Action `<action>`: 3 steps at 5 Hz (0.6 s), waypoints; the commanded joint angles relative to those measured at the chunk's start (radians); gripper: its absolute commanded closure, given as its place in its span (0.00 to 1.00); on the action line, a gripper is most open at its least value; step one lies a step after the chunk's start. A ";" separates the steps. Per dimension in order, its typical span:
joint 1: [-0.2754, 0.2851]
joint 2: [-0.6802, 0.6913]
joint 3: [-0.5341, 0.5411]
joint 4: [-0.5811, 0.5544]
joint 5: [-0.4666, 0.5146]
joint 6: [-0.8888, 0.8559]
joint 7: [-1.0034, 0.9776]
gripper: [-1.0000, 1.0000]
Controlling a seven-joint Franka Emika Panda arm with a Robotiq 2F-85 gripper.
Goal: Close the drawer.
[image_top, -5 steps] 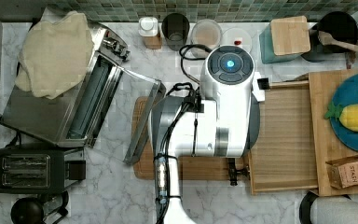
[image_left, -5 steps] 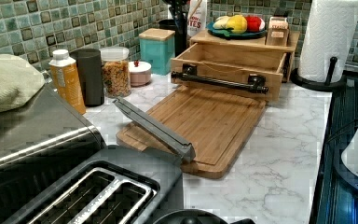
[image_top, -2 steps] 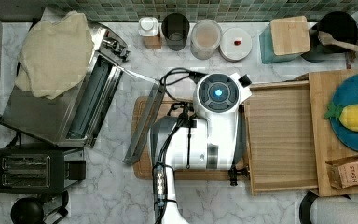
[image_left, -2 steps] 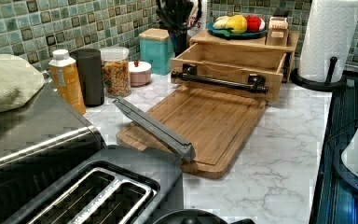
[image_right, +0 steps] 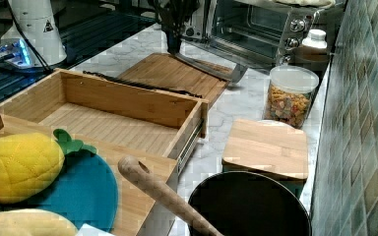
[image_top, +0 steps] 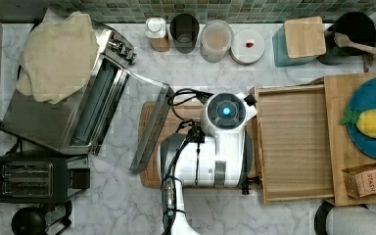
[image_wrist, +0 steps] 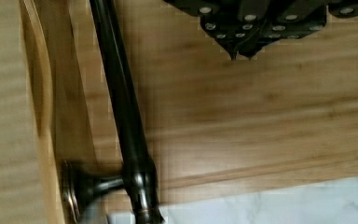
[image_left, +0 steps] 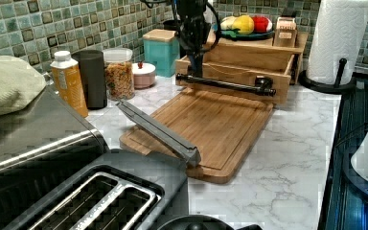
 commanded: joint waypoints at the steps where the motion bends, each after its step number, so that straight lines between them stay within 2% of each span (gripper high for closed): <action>1: -0.016 -0.019 -0.007 -0.064 -0.048 0.076 -0.238 1.00; 2: -0.026 -0.009 -0.026 -0.073 -0.099 0.110 -0.232 1.00; 3: -0.043 0.040 -0.049 -0.019 -0.122 0.081 -0.274 1.00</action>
